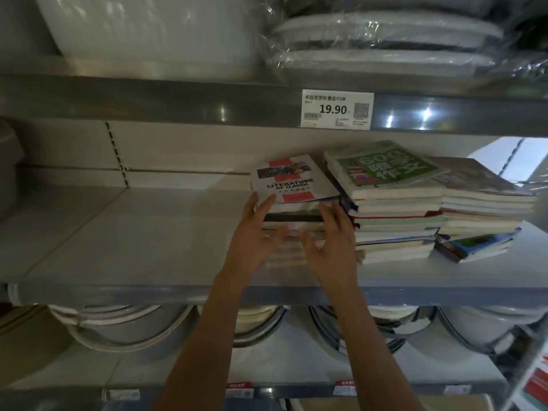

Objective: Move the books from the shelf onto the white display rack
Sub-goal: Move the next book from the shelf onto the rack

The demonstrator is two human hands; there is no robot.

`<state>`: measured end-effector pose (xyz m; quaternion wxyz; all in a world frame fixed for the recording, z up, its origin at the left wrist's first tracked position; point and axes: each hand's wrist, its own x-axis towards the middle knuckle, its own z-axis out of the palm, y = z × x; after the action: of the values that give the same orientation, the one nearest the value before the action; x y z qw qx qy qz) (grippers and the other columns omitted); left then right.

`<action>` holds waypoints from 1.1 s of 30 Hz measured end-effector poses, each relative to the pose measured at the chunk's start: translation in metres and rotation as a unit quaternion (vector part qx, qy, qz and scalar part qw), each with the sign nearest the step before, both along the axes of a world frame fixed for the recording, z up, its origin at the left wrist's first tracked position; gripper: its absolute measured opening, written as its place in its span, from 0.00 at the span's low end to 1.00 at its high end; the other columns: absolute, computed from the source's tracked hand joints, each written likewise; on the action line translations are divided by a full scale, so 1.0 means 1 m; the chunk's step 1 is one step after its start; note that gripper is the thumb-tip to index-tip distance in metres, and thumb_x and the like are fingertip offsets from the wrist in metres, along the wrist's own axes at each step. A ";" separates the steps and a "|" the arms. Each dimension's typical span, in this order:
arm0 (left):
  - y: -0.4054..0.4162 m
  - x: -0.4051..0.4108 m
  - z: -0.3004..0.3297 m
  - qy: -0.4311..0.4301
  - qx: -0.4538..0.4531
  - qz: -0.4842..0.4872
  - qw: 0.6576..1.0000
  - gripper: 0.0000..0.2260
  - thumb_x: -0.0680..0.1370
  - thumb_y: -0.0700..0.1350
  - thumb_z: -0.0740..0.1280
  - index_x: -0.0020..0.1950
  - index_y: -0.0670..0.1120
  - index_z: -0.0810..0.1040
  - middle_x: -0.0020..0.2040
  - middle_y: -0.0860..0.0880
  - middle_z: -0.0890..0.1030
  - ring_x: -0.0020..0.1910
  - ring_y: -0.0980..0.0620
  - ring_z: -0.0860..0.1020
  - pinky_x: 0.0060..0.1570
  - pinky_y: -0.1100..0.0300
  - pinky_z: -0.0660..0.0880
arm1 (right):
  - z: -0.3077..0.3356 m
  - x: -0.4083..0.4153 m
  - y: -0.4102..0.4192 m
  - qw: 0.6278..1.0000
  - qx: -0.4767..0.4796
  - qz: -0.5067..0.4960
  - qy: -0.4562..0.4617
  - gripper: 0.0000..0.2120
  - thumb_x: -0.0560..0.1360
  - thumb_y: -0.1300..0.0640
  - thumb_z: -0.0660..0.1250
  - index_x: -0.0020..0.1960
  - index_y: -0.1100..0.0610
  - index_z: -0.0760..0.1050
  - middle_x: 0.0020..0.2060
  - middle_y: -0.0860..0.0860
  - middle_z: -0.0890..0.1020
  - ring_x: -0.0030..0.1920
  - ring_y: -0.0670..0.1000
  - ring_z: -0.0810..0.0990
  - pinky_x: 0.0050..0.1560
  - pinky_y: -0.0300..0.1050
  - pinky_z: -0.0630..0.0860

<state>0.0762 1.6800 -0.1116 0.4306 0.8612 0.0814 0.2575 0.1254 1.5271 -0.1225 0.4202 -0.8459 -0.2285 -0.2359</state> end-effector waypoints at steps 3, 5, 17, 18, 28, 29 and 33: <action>0.009 0.009 -0.006 -0.023 0.014 -0.008 1.000 0.35 0.71 0.51 0.78 0.75 0.51 0.69 0.80 0.48 0.56 0.77 0.51 0.61 0.70 0.61 0.65 | 0.004 0.004 -0.002 0.999 0.000 -0.022 0.042 0.37 0.73 0.37 0.62 0.75 0.58 0.67 0.76 0.58 0.63 0.74 0.61 0.65 0.68 0.63 0.69; 0.011 0.014 -0.007 -0.031 0.026 -0.016 0.999 0.36 0.67 0.51 0.80 0.73 0.50 0.71 0.79 0.47 0.58 0.76 0.51 0.61 0.70 0.61 0.63 | 0.007 0.007 -0.002 0.998 -0.029 -0.036 0.036 0.39 0.73 0.33 0.61 0.77 0.55 0.64 0.76 0.59 0.64 0.73 0.62 0.65 0.70 0.62 0.68; 0.023 0.013 -0.011 -0.084 -0.001 -0.018 0.996 0.31 0.64 0.46 0.82 0.65 0.48 0.79 0.73 0.48 0.67 0.69 0.58 0.66 0.65 0.76 0.61 | 0.017 0.009 0.009 0.987 -0.121 -0.105 0.013 0.40 0.67 0.28 0.62 0.68 0.55 0.75 0.66 0.62 0.72 0.62 0.66 0.70 0.63 0.58 0.70; 0.024 0.010 -0.011 -0.091 -0.016 -0.019 0.996 0.29 0.65 0.45 0.82 0.64 0.49 0.79 0.71 0.50 0.68 0.69 0.57 0.68 0.68 0.70 0.65 | 0.017 0.008 0.009 0.989 -0.103 -0.100 0.017 0.38 0.67 0.30 0.67 0.67 0.55 0.76 0.66 0.62 0.71 0.63 0.65 0.69 0.63 0.58 0.69; 0.034 -0.011 -0.018 -0.121 -0.041 -0.024 0.992 0.24 0.69 0.40 0.79 0.59 0.59 0.78 0.69 0.54 0.70 0.69 0.56 0.71 0.69 0.51 0.72 | 0.015 -0.008 0.004 0.997 0.001 -0.037 0.067 0.36 0.66 0.44 0.79 0.69 0.55 0.73 0.67 0.60 0.68 0.67 0.61 0.68 0.66 0.56 0.71; 0.034 -0.011 -0.017 -0.120 -0.038 -0.023 0.992 0.24 0.69 0.40 0.79 0.59 0.58 0.77 0.69 0.54 0.70 0.69 0.55 0.71 0.69 0.51 0.72 | 0.016 -0.008 0.006 0.996 -0.004 -0.028 0.080 0.37 0.67 0.44 0.79 0.71 0.55 0.72 0.68 0.60 0.69 0.68 0.61 0.67 0.67 0.58 0.70; 0.030 -0.015 -0.015 -0.131 -0.050 -0.017 0.990 0.21 0.70 0.39 0.78 0.59 0.56 0.78 0.70 0.51 0.71 0.68 0.56 0.72 0.66 0.56 0.74 | 0.018 -0.014 0.007 0.995 0.013 -0.022 0.101 0.36 0.68 0.44 0.78 0.71 0.55 0.72 0.68 0.57 0.74 0.68 0.58 0.71 0.67 0.53 0.71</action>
<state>0.0613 1.7101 -0.1268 0.4842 0.7990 0.0225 0.3559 0.1118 1.5346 -0.1049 0.4465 -0.8648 -0.1633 -0.1614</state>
